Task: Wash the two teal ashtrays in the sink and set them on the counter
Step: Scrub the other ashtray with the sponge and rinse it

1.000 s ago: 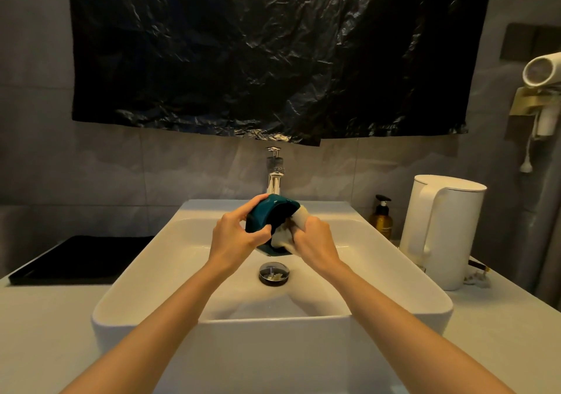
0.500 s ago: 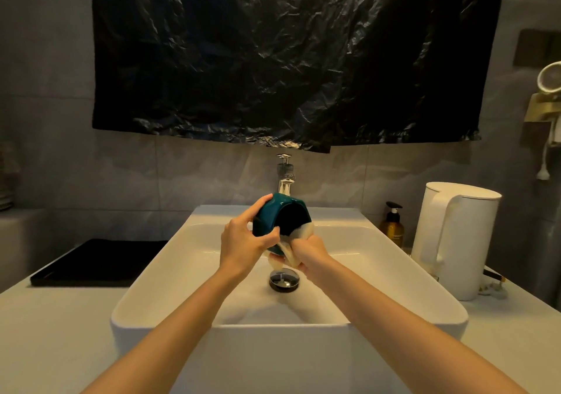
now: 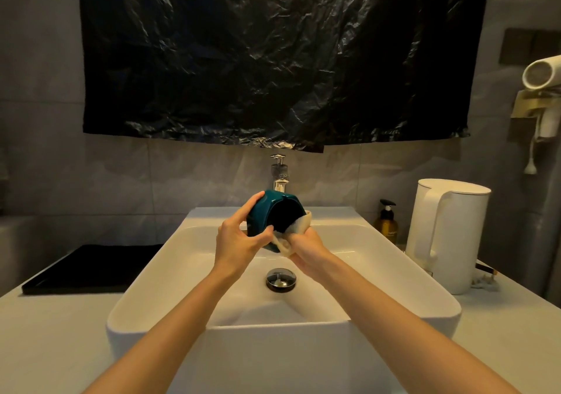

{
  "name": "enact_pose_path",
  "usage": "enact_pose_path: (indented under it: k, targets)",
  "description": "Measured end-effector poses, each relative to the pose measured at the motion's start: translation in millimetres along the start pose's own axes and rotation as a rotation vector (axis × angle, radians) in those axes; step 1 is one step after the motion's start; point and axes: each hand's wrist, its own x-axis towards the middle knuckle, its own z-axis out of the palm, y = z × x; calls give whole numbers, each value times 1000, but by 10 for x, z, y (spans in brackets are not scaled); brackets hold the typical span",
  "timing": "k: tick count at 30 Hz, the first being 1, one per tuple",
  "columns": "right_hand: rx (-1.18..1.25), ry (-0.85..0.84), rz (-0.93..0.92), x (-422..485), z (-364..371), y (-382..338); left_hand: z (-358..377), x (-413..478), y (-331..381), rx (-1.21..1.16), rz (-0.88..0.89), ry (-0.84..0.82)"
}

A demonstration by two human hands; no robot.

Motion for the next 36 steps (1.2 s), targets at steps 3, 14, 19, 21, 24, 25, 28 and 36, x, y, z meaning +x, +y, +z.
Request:
enact_pose_path:
  k: [3,14,19,21,24,25,28,36]
  targets:
    - [-301,253,-118,20,-95,-8,48,-20,31,-76,-61,-182]
    - [-1161,335,-503,-88,-143,-12,82,-23,-41,108,-303,-188]
    - [-778,139,-279,-71,-10,48,31,-4,-45,338,-344,-26]
    - [-606,34,-122,-75,16,32,15,0,-21,357,-362,12]
    - [-639,-14,20,-65,1,60,29,-8,0,384,-358,-16]
    - [-685,34,22,-56,-13,75,42,-12,5,394,-350,-38]
    - [-825,210,-150,-73,-54,71,80,-17,22,372,-338,-58]
    - [-755,75,-119,-66,-8,84,1,-22,58,432,-334,2]
